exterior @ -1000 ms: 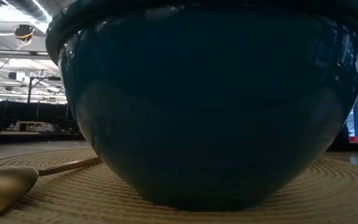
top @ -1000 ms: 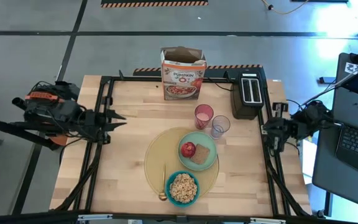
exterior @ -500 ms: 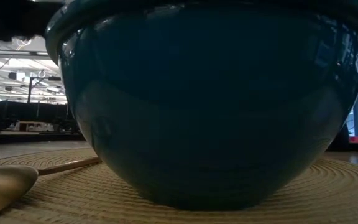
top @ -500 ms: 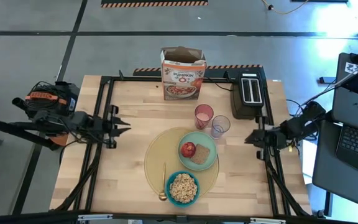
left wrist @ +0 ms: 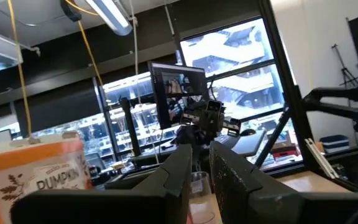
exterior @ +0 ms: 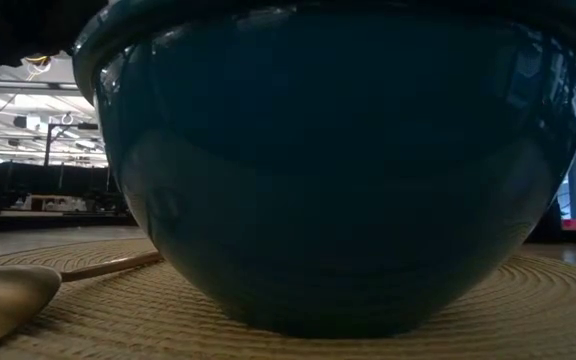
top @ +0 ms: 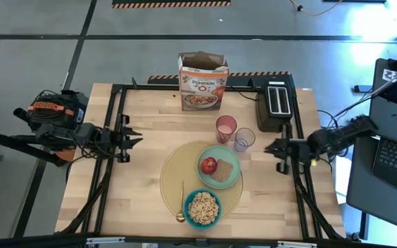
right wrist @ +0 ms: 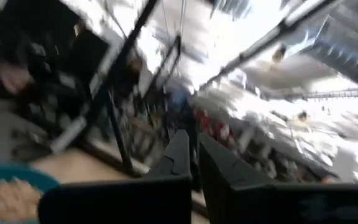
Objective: Arrange a breakfast setting
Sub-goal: Return to Home Position
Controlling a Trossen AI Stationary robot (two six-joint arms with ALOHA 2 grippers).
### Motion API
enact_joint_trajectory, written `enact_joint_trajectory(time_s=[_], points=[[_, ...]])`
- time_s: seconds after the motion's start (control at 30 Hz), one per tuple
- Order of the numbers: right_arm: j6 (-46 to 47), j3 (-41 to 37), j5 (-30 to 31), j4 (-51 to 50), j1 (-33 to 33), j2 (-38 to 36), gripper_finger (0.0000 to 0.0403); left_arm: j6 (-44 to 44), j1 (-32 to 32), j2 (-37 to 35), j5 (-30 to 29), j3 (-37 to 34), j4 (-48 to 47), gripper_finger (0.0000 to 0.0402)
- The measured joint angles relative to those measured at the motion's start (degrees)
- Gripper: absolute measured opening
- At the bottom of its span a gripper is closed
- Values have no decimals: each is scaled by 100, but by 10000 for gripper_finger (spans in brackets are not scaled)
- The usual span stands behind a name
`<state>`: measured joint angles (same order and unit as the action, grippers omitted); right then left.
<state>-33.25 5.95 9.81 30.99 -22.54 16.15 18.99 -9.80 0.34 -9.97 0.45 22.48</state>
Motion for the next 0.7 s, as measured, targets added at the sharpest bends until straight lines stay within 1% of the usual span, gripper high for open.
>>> enact_joint_trajectory(time_s=[0.1,0.17,0.27,0.37,0.43,0.57,0.63,0.7], points=[[30,145,-274,290,658,753,7,-25,87,0,-2,0,1,53],[-10,145,-531,517,1071,992,7,-50,132,0,-1,0,-28,53],[-24,163,-931,811,1683,824,7,-146,153,0,1,0,-120,53],[119,163,-1350,625,2226,379,7,-259,153,2,13,0,-177,53],[189,170,-1548,281,2551,27,7,-301,151,2,56,0,-308,53],[559,475,-1992,-1399,3063,-666,7,-365,151,2,62,0,-503,53],[754,510,-2143,-2103,3191,-870,7,-388,153,2,62,0,-606,53],[925,510,-2193,-2476,3239,-1142,7,-394,153,2,62,0,-696,53]])
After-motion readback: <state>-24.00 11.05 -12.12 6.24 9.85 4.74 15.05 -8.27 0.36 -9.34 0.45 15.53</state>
